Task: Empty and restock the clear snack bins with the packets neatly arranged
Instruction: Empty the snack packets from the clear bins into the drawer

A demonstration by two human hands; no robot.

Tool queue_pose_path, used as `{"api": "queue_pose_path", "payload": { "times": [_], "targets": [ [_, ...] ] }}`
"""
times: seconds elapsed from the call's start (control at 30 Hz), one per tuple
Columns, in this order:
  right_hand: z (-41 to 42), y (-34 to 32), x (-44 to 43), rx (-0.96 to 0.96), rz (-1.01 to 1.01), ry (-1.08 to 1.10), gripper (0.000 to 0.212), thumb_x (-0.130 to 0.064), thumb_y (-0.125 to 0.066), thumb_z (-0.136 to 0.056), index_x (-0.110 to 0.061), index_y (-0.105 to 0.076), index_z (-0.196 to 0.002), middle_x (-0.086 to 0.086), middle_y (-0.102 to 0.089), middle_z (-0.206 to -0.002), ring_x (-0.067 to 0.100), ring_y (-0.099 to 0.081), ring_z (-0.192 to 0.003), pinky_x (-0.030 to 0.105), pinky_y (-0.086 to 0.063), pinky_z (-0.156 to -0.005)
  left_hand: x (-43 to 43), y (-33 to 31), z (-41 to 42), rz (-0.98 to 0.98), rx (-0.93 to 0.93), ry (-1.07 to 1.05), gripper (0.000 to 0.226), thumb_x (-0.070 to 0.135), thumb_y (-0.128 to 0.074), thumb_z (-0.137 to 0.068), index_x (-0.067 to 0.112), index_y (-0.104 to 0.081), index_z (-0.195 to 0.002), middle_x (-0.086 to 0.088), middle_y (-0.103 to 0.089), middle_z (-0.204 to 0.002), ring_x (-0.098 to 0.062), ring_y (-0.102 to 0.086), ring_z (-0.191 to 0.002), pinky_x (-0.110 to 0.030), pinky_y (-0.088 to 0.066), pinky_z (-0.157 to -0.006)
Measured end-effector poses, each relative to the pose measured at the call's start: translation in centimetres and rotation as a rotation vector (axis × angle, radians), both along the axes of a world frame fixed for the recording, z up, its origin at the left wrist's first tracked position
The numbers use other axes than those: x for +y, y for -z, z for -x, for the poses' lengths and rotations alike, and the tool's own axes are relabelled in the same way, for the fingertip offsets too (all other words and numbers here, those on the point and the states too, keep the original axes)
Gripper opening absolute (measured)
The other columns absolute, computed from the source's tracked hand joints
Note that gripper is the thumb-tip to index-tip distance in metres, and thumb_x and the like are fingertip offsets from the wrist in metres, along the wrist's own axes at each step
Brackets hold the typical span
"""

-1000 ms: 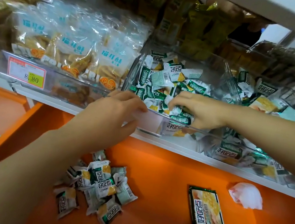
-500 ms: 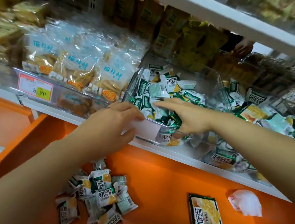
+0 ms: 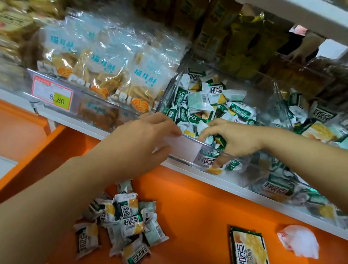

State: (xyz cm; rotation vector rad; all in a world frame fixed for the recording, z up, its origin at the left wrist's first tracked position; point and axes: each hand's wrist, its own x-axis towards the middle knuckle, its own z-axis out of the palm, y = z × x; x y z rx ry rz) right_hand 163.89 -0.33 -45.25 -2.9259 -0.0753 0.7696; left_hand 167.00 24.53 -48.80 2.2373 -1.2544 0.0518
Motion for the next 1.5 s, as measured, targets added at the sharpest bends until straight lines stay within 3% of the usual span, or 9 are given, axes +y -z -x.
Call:
{"api": "queue_pose_path", "payload": {
  "times": [0.13,0.37,0.5,0.63,0.8,0.97,1.17,1.37,1.5],
  "targets": [
    [0.2,0.3,-0.3,-0.005,0.008,0.02,0.062,-0.025,-0.081,-0.073,-0.022,-0.053,-0.128,0.005,-0.033,-0.139,0.022,-0.038,-0.128,0.025,-0.032,-0.105,0.0,0.1,-0.1,0.008,-0.013,0.0,0.034,0.023,-0.056,-0.093,0.026,-0.055,-0.126,0.009,-0.051,-0.13,-0.011,-0.046,-0.12,-0.031,-0.046,-0.091],
    [1.2,-1.7,-1.6,-0.243,-0.01,0.054,0.051,-0.024,-0.079,-0.075,-0.019,-0.057,-0.12,-0.001,-0.043,-0.116,0.019,-0.046,-0.113,0.018,-0.031,-0.085,0.0,0.0,-0.1,0.027,-0.012,0.009,0.034,0.02,-0.057,-0.092,0.024,-0.056,-0.126,0.007,-0.052,-0.129,-0.013,-0.046,-0.121,-0.032,-0.046,-0.093],
    [3.0,-5.6,-1.4,-0.494,-0.048,0.093,0.047,-0.025,-0.082,-0.071,-0.024,-0.056,-0.11,0.006,-0.039,-0.138,0.019,-0.036,-0.132,0.02,-0.026,-0.102,0.1,0.1,-0.1,0.06,-0.044,0.007,0.032,0.014,-0.058,-0.09,0.02,-0.06,-0.122,0.005,-0.055,-0.126,-0.015,-0.048,-0.119,-0.032,-0.045,-0.09],
    [7.1,-8.9,1.3,-0.644,-0.199,0.087,0.043,-0.032,-0.08,-0.068,-0.04,-0.049,-0.097,-0.009,-0.038,-0.131,0.011,-0.039,-0.128,0.02,-0.026,-0.106,0.4,0.3,-0.2,0.083,-0.134,0.015,0.03,0.006,-0.065,-0.084,0.014,-0.067,-0.112,-0.003,-0.06,-0.118,-0.026,-0.053,-0.112,-0.04,-0.05,-0.082],
    [12.3,-6.0,5.0,-0.447,-0.382,0.082,0.042,-0.03,-0.082,-0.071,-0.04,-0.055,-0.102,-0.01,-0.037,-0.136,0.006,-0.035,-0.133,0.023,-0.026,-0.108,1.7,0.6,0.0,0.089,-0.212,-0.008,0.037,0.004,-0.067,-0.082,0.011,-0.064,-0.118,-0.009,-0.06,-0.122,-0.028,-0.048,-0.116,-0.046,-0.049,-0.086],
    [13.5,3.0,7.3,-0.175,-0.447,0.157,0.043,-0.024,-0.079,-0.076,-0.044,-0.049,-0.1,-0.014,-0.029,-0.136,-0.001,-0.031,-0.127,-0.002,-0.02,-0.092,2.9,1.9,0.4,-0.055,-0.184,-0.013,0.055,0.013,-0.064,-0.087,0.015,-0.047,-0.139,-0.005,-0.039,-0.149,-0.031,-0.031,-0.138,-0.049,-0.034,-0.108],
    [7.8,15.8,10.5,-0.027,-0.445,0.233,0.054,-0.023,-0.078,-0.077,-0.016,-0.055,-0.126,0.005,-0.029,-0.147,0.019,-0.03,-0.136,0.016,-0.025,-0.102,3.5,2.8,-0.8,-0.031,-0.297,0.015,0.05,0.013,-0.058,-0.084,0.013,-0.053,-0.134,-0.009,-0.047,-0.142,-0.034,-0.04,-0.131,-0.056,-0.049,-0.09],
    [3.0,22.4,13.4,0.006,-0.515,0.364,0.061,-0.025,-0.075,-0.081,-0.018,-0.049,-0.135,0.01,-0.034,-0.143,0.024,-0.034,-0.134,0.024,-0.029,-0.101,3.4,3.7,-1.0,-0.011,-0.312,0.036,0.049,0.016,-0.055,-0.084,0.012,-0.054,-0.132,-0.013,-0.047,-0.14,-0.036,-0.039,-0.133,-0.056,-0.053,-0.083],
    [2.6,21.7,12.9,0.024,-0.581,0.327,0.055,-0.02,-0.069,-0.086,-0.025,-0.047,-0.137,0.008,-0.02,-0.156,0.021,-0.017,-0.145,0.029,-0.018,-0.112,3.5,3.8,-1.3,0.002,-0.315,0.038,0.047,0.014,-0.055,-0.083,0.013,-0.055,-0.131,-0.012,-0.047,-0.138,-0.033,-0.038,-0.132,-0.054,-0.054,-0.08]
  ]
}}
